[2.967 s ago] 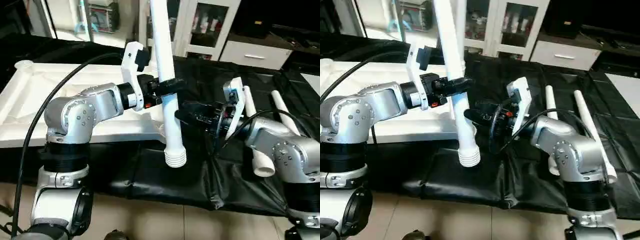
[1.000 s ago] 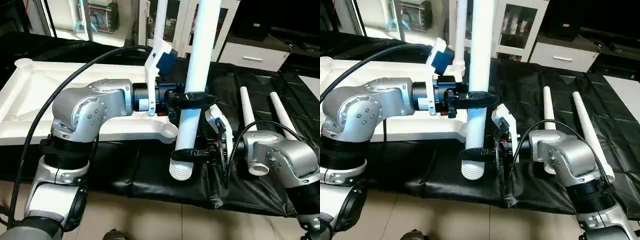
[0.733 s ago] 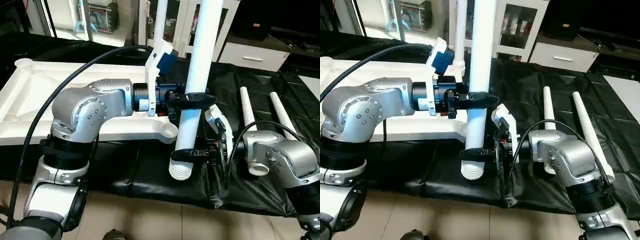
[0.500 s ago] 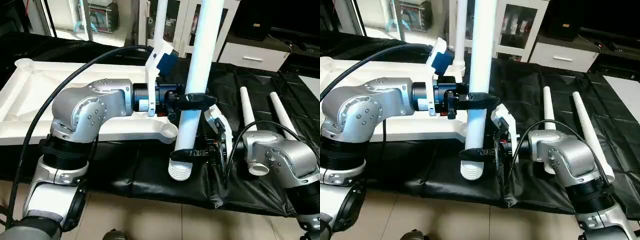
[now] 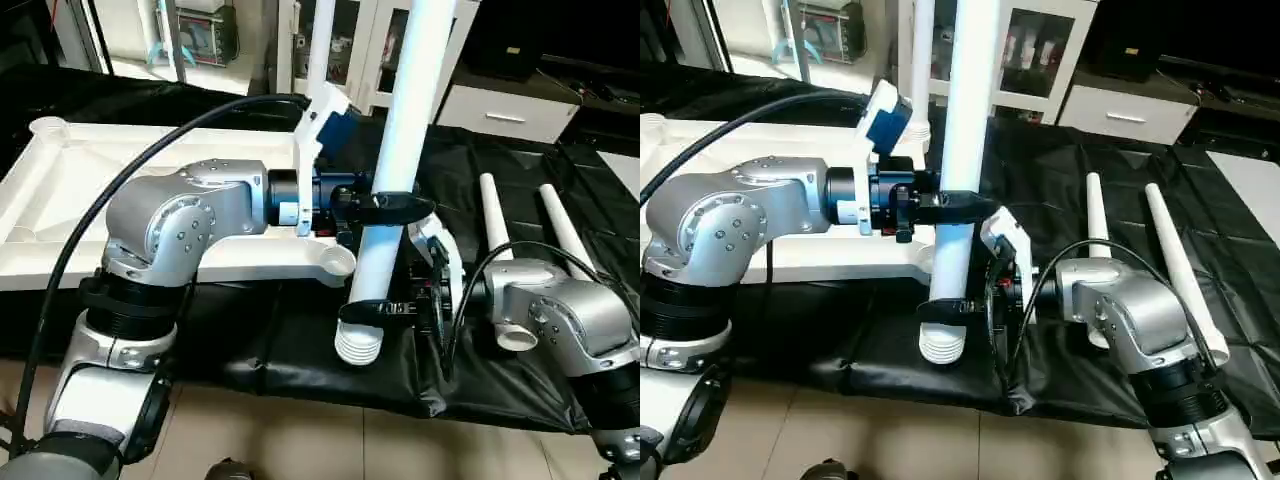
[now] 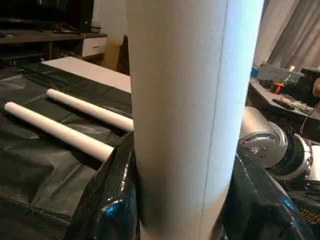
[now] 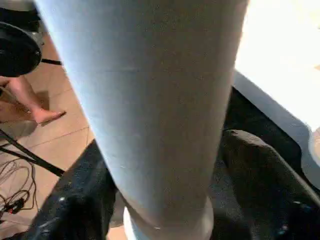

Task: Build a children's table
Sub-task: Pick table leg

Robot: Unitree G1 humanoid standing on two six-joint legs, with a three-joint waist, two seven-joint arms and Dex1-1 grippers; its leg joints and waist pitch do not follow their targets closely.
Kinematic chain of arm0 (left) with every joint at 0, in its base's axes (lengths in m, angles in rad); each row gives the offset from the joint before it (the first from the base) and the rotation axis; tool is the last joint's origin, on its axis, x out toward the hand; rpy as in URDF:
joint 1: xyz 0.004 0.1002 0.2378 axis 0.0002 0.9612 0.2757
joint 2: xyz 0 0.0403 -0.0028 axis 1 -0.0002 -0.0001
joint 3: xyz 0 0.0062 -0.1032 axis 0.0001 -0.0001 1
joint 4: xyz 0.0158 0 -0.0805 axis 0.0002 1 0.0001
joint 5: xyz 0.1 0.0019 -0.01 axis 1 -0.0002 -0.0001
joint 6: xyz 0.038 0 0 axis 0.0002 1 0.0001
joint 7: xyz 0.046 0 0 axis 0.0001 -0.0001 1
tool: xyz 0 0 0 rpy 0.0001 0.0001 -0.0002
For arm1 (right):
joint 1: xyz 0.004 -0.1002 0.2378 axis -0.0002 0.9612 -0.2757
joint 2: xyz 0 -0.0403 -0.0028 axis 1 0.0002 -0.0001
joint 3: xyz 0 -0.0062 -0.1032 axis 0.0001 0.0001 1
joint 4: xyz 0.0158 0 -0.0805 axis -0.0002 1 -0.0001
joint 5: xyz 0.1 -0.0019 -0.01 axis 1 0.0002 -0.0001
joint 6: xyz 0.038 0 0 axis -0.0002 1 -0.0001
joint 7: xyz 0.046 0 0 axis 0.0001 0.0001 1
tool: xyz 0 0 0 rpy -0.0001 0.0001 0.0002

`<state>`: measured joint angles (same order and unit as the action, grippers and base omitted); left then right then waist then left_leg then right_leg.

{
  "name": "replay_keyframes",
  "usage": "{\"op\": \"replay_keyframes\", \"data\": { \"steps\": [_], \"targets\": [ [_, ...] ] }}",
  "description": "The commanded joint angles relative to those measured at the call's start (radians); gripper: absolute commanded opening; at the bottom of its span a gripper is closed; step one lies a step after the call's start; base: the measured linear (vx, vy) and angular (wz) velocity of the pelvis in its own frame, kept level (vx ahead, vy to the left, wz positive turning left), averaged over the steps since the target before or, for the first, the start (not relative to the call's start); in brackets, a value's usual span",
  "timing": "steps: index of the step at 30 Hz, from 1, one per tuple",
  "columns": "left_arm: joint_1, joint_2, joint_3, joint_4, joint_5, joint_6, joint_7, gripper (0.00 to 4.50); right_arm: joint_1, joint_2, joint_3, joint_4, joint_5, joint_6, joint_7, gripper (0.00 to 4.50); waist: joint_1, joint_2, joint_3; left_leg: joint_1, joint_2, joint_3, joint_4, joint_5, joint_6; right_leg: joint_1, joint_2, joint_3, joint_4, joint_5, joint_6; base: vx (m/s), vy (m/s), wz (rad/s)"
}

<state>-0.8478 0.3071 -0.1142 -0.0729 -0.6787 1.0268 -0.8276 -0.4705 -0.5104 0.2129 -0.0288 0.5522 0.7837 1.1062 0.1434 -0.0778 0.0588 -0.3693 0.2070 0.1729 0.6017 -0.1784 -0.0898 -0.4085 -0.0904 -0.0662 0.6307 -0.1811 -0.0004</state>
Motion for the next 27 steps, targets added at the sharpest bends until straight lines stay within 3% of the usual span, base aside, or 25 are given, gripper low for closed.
{"op": "replay_keyframes", "data": {
  "steps": [1, 9, 14, 15, 16, 19, 20, 21, 24, 27],
  "targets": [
    [-0.009, -0.005, -0.005, -0.012, -0.007, -0.002, -0.004, 1.77, -0.002, -0.005, -0.003, -0.009, 0.006, 0.01, 0.006, 2.82, 0.0, 0.003, -0.073, 0.009, 0.015, 0.002, -0.066, -0.12, -0.031, 0.06, -0.043, 0.038, -0.062, -0.118, -0.188, 0.0, 0.0, 0.0],
    [-0.016, -0.004, 0.006, 0.002, -0.006, -0.008, -0.002, 1.77, -0.001, -0.006, -0.007, -0.006, 0.009, 0.01, 0.01, 2.1, 0.0, 0.003, -0.073, 0.01, 0.015, 0.002, -0.066, -0.121, -0.032, 0.059, -0.043, 0.038, -0.062, -0.121, -0.188, 0.0, 0.0, 0.0],
    [-0.016, 0.007, 0.006, 0.006, 0.005, -0.016, -0.001, 1.77, -0.006, -0.002, -0.013, 0.003, 0.005, 0.004, 0.008, 1.95, 0.0, 0.003, -0.074, 0.009, 0.015, 0.002, -0.066, -0.116, -0.032, 0.06, -0.044, 0.038, -0.061, -0.112, -0.19, 0.0, 0.0, 0.0],
    [-0.025, 0.0, 0.008, 0.025, 0.016, -0.006, 0.025, 1.77, -0.007, -0.001, -0.015, 0.004, 0.005, 0.003, 0.008, 1.95, 0.001, 0.007, -0.074, 0.01, 0.015, 0.002, -0.065, -0.117, -0.033, 0.06, -0.043, 0.038, -0.06, -0.11, -0.191, 0.0, 0.0, 0.0],
    [-0.027, -0.001, 0.008, 0.029, 0.018, -0.004, 0.03, 2.47, -0.007, -0.001, -0.015, 0.004, 0.006, 0.002, 0.008, 1.94, 0.0, 0.005, -0.074, 0.009, 0.014, 0.002, -0.065, -0.118, -0.032, 0.06, -0.042, 0.038, -0.061, -0.106, -0.19, 0.0, 0.0, 0.0],
    [-0.027, 0.01, 0.011, 0.035, 0.004, 0.003, 0.005, 2.47, -0.007, 0.001, -0.02, 0.006, 0.007, -0.001, 0.006, 1.92, 0.001, 0.01, -0.075, 0.01, 0.014, 0.001, -0.066, -0.123, -0.035, 0.06, -0.044, 0.037, -0.06, -0.111, -0.189, 0.0, 0.0, 0.0],
    [-0.025, 0.006, 0.03, 0.041, -0.018, 0.02, 0.001, 2.75, -0.006, 0.002, -0.024, 0.006, 0.007, -0.004, 0.004, 1.9, 0.0, 0.008, -0.075, 0.01, 0.013, 0.002, -0.066, -0.122, -0.036, 0.06, -0.042, 0.037, -0.061, -0.105, -0.192, 0.0, 0.0, 0.0],
    [-0.023, 0.009, 0.031, 0.039, -0.019, 0.02, -0.002, 2.89, -0.006, 0.002, -0.026, 0.006, 0.008, -0.005, 0.003, 1.89, 0.001, 0.014, -0.075, 0.011, 0.014, 0.001, -0.065, -0.122, -0.038, 0.06, -0.043, 0.037, -0.059, -0.1, -0.195, 0.0, 0.0, 0.0],
    [-0.019, 0.018, 0.032, 0.031, -0.025, 0.03, -0.005, 2.94, -0.004, 0.005, -0.038, 0.003, 0.012, -0.006, -0.004, 1.88, 0.001, 0.015, -0.076, 0.011, 0.014, 0.0, -0.066, -0.126, -0.04, 0.061, -0.042, 0.037, -0.058, -0.083, -0.204, 0.0, 0.0, 0.0],
    [-0.018, 0.02, 0.041, 0.032, -0.032, 0.039, 0.0, 3.33, -0.004, 0.002, -0.049, -0.001, 0.015, -0.008, -0.007, 1.88, 0.002, 0.017, -0.075, 0.011, 0.013, 0.0, -0.067, -0.138, -0.043, 0.061, -0.042, 0.037, -0.059, -0.085, -0.209, 0.0, 0.0, 0.0]
  ]
}}
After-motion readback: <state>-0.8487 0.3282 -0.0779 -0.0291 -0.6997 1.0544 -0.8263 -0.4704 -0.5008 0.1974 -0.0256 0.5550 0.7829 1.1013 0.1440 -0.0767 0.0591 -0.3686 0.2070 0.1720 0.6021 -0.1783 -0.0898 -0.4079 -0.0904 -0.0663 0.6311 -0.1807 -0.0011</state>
